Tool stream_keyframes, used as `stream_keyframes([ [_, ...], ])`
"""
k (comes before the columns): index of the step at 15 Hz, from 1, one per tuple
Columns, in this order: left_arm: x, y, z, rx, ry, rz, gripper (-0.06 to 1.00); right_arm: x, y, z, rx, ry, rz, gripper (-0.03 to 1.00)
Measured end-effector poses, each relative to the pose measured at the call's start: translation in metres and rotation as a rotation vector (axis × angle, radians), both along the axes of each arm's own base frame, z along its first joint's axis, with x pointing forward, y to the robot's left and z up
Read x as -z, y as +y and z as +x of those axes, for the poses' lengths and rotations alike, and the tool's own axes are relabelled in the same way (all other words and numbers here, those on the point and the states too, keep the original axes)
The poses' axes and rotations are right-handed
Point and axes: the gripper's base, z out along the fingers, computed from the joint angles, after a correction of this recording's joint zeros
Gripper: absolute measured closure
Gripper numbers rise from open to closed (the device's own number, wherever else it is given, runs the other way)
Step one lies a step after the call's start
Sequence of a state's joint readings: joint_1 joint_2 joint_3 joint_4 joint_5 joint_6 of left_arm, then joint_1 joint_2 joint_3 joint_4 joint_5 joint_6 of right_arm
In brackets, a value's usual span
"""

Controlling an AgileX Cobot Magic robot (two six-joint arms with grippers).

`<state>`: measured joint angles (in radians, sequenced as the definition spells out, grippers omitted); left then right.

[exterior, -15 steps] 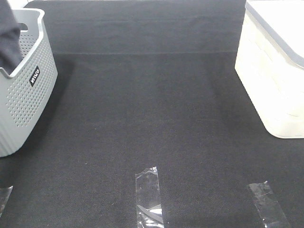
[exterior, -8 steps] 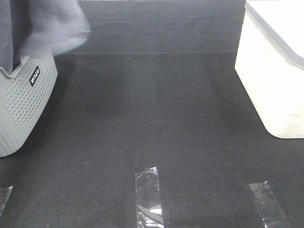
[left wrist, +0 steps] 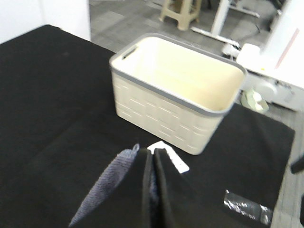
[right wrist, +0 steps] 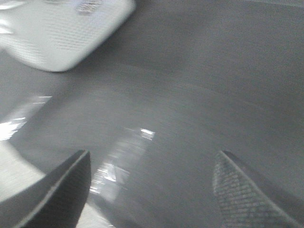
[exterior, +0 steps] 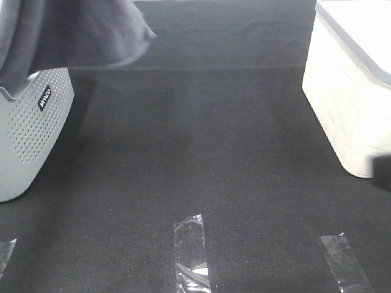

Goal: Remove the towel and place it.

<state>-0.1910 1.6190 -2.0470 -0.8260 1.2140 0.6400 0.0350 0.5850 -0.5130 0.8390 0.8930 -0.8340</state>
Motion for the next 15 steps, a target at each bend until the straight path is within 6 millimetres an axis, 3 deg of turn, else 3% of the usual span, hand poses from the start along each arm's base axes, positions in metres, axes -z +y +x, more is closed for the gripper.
stream_keyframes([
  [4,0.005,-0.050,-0.024,0.149,-0.020,0.080,0.94,0.010,0.014,0.046,-0.178,-0.032,0.102,0.28],
  [8,0.006,-0.084,-0.048,0.276,-0.028,0.086,0.94,0.026,0.022,0.080,-0.237,-0.043,0.197,0.28],
  [12,0.006,-0.103,-0.066,0.359,-0.030,0.087,0.94,0.035,0.026,0.099,-0.233,-0.024,0.310,0.28],
  [15,0.006,-0.105,-0.068,0.367,-0.029,0.089,0.94,0.045,0.027,0.110,-0.215,0.011,0.347,0.28],
])
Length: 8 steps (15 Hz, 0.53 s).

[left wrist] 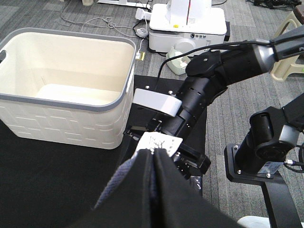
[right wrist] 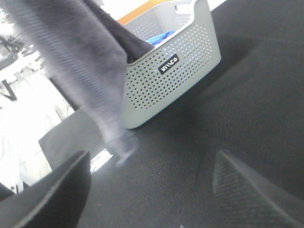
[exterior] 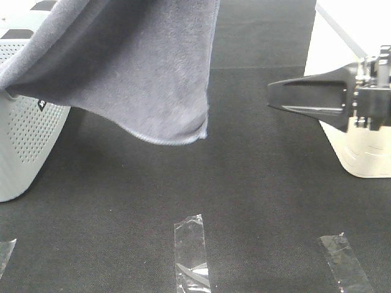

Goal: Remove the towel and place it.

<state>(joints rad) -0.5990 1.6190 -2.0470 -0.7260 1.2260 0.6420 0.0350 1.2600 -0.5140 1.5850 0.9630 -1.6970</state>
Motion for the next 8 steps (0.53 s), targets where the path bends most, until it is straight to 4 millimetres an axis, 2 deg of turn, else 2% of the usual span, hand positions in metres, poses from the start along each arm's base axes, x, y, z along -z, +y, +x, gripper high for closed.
stream_keyframes([
  [5,0.006,-0.004,0.006,-0.002,0.024,0.010,0.94,0.007,0.006,0.005,-0.066,0.031,0.048,0.28],
  [8,0.016,-0.010,0.015,-0.010,0.060,0.024,0.94,0.020,0.035,0.000,-0.143,0.016,-0.045,0.28],
])
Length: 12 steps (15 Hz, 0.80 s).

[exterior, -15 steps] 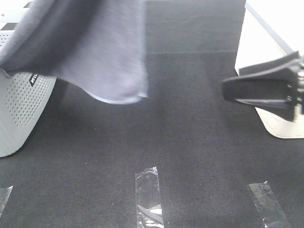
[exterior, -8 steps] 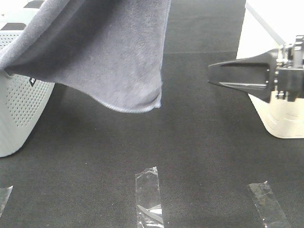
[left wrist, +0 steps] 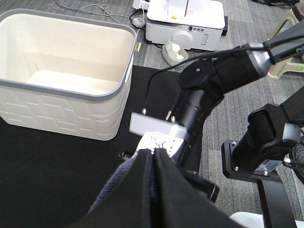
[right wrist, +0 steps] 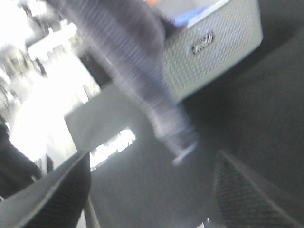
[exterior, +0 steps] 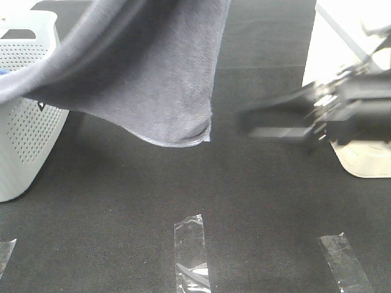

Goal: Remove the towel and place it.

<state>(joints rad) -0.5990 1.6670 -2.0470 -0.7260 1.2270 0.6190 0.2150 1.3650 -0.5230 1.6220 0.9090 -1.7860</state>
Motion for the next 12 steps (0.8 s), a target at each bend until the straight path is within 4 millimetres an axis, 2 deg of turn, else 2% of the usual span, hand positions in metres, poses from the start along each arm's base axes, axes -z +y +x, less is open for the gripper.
stream_keyframes([
  [3,0.001,-0.001,0.001,-0.002,0.005,0.002,0.94,0.021,0.017,0.007,0.050,-0.001,-0.096,0.28],
  [7,0.002,-0.001,0.002,-0.005,0.003,0.007,0.94,0.040,0.026,0.021,0.008,0.021,-0.119,0.28],
  [12,0.010,-0.004,0.009,-0.016,0.007,0.038,0.94,0.034,0.036,0.029,-0.075,0.030,-0.006,0.27],
])
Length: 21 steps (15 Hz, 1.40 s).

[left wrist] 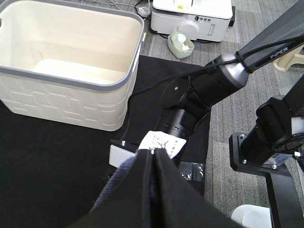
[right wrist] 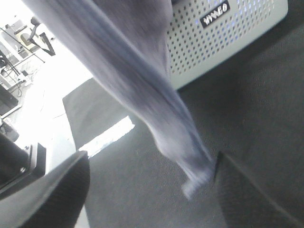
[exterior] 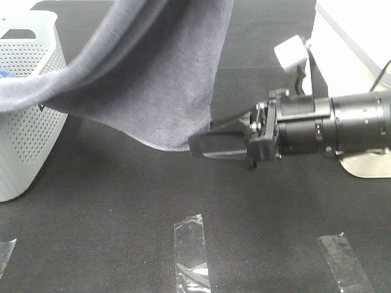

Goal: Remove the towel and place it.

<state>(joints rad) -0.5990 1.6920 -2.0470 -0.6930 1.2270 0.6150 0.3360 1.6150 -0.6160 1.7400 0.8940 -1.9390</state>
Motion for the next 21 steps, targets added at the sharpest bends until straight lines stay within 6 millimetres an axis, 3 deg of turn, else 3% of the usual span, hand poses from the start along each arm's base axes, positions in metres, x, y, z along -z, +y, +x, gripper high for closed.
stream_keyframes([
  [3,0.005,-0.003,0.004,0.000,0.012,0.008,0.94,-0.003,0.004,0.012,-0.001,-0.020,0.011,0.27],
  [9,0.005,-0.003,0.004,0.000,0.012,0.008,0.94,0.025,0.007,0.019,-0.004,0.071,-0.019,0.27],
  [13,0.005,-0.003,0.004,0.000,0.012,0.008,0.94,0.021,0.009,0.016,-0.048,0.060,0.033,0.29],
  [15,0.005,-0.003,0.004,0.000,0.012,0.008,0.94,0.020,0.009,0.015,-0.059,0.048,0.041,0.39],
  [21,0.005,-0.003,0.004,0.000,0.012,0.008,0.94,0.015,0.011,0.019,-0.071,0.026,0.060,0.42],
])
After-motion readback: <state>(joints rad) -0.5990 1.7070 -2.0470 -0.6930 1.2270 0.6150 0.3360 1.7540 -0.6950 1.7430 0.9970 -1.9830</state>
